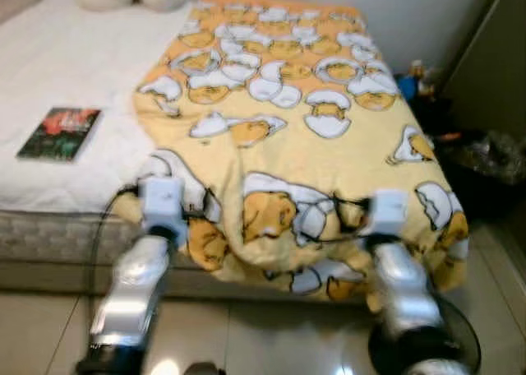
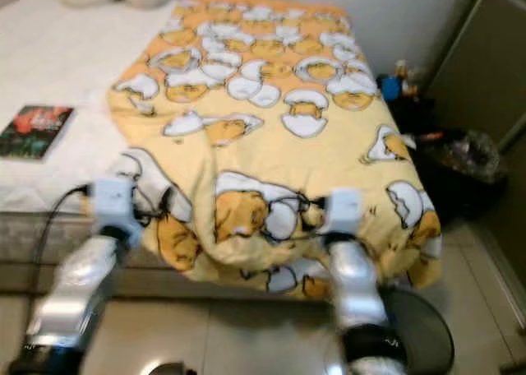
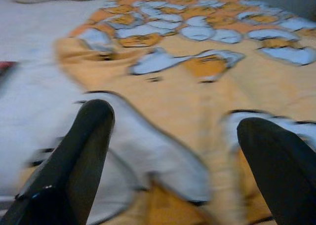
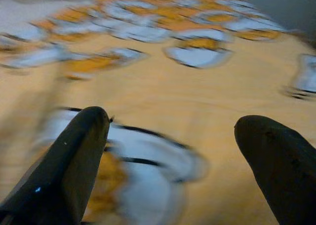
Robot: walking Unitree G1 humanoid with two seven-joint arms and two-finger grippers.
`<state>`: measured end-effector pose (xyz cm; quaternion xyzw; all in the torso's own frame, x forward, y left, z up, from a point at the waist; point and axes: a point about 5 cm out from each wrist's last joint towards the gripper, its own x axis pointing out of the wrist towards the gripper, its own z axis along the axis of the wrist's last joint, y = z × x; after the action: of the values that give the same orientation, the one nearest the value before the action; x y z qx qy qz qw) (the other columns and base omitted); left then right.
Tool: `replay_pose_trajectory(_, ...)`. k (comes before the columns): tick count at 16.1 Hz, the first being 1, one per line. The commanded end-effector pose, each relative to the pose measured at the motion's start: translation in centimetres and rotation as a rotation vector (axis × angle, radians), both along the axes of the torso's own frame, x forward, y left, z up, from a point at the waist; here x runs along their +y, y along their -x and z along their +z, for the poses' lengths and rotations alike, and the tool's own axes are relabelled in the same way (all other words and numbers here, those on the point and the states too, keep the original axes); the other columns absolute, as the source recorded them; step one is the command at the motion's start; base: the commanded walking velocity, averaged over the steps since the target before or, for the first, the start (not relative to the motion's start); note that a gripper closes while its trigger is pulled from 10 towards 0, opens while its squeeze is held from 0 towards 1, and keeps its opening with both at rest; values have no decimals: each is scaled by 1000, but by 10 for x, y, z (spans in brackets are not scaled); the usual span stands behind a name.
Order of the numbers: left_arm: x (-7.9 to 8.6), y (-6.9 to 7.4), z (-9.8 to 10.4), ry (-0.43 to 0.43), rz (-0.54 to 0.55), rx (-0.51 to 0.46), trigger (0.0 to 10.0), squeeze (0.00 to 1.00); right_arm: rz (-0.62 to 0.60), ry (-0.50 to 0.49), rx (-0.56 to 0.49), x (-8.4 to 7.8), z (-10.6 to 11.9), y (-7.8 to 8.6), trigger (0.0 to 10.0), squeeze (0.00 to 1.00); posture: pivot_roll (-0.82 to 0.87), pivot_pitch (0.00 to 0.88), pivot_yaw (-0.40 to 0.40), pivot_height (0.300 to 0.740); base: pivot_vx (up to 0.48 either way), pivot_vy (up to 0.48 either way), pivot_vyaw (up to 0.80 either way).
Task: Clean up the room
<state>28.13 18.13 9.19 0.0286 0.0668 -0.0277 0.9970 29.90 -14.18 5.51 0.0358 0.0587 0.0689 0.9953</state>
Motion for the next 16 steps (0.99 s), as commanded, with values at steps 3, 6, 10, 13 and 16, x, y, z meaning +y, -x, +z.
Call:
replay_pose_trajectory(3, -11, -7, 7, 21, -44, -27, 10000, 0, -25, 16, -11, -12, 1, -1, 10000, 0, 49, 0, -38, 740, 0, 480, 0)
replay_pose_trajectory(6, -14, -12, 9, 45, -91, -38, 10000, 0, -31, 12, -6, -13, -1, 0, 10000, 0, 45, 0, -34, 740, 0, 480, 0)
replay_pose_trajectory(10, -23, -13, 6, 55, -130, -33, 10000, 0, -48, 10, -6, -17, -3, 0, 10000, 0, 26, 0, -32, 740, 0, 480, 0)
replay_pose_trajectory(13, -21, -14, 2, 133, -68, -28, 10000, 0, -49, -8, -39, -16, 5, -1, 10000, 0, 24, 0, -46, 740, 0, 480, 0)
replay_pose_trajectory(16, -5, 12, -17, 174, -17, 48, 10000, 0, -95, -54, 0, -32, -5, 13, 10000, 0, 27, 0, -47, 740, 0, 480, 0)
